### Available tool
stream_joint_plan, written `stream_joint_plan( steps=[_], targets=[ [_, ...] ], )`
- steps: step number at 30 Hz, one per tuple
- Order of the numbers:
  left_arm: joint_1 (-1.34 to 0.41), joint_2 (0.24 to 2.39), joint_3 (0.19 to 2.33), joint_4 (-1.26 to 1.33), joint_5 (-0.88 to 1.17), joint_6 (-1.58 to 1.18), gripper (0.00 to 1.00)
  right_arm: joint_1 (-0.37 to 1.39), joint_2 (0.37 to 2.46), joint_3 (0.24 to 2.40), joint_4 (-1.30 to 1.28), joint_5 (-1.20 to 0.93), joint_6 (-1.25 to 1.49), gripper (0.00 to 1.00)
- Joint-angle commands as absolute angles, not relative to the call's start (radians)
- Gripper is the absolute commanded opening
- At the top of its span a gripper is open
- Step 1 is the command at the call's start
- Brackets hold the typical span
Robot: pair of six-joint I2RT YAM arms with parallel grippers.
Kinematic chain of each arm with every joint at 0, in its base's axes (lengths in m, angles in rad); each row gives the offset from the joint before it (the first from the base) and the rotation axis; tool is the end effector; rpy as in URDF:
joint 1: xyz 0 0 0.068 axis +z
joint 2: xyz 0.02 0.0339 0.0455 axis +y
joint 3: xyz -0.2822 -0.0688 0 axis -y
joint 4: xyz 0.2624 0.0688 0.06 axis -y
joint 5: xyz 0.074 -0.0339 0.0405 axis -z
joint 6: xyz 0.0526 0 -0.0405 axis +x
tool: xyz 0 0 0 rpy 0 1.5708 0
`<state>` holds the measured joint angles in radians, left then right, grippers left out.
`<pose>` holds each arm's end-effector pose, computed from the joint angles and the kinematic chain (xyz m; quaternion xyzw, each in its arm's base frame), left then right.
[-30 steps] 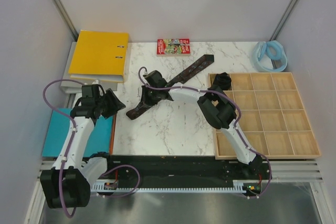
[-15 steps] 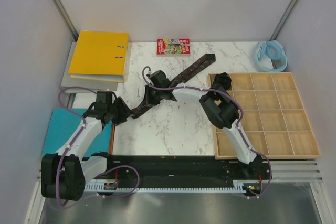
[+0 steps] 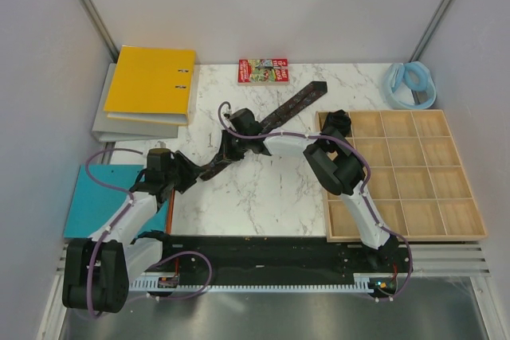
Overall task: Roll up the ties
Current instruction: Roll the tie at the center of the board.
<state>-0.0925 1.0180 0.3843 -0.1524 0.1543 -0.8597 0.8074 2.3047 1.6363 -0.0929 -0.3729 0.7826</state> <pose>0.2062 -0.0272 0.1575 -0.3175 0.8653 -0.2380 0.3062 0.3603 0.4042 0.1227 -0.0842 0.9023 0.3956 0.1493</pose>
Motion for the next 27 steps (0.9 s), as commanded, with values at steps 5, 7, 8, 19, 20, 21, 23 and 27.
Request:
stream_joint_plan(
  steps=[5,7,8,19,20,21,23,27],
  targets=[
    [-0.098,1.064,0.368,-0.008,0.094,-0.968,0.57,0.804,2.299,1.571,-0.106,-0.364,0.778,0.02],
    [-0.100,1.087,0.364,-0.003,0.091,-0.977,0.56,0.805,2.301,1.568,-0.103,-0.365,0.779,0.02],
    [-0.103,1.097,0.364,0.023,0.087,-0.980,0.56,0.805,2.302,1.568,-0.103,-0.364,0.779,0.02],
    [-0.144,1.202,0.373,0.066,0.060,-1.019,0.47,0.805,2.306,1.549,-0.086,-0.368,0.784,0.02],
    [-0.152,1.212,0.376,0.066,0.060,-1.020,0.44,0.805,2.304,1.545,-0.084,-0.370,0.784,0.02],
    [-0.156,1.226,0.386,0.063,0.057,-1.020,0.36,0.805,2.304,1.542,-0.083,-0.367,0.784,0.02],
    [-0.167,1.261,0.399,0.042,0.055,-1.031,0.30,0.805,2.303,1.532,-0.081,-0.367,0.784,0.01],
    [-0.183,1.267,0.442,0.006,0.069,-1.003,0.04,0.804,2.293,1.525,-0.084,-0.368,0.782,0.01]
  ],
)
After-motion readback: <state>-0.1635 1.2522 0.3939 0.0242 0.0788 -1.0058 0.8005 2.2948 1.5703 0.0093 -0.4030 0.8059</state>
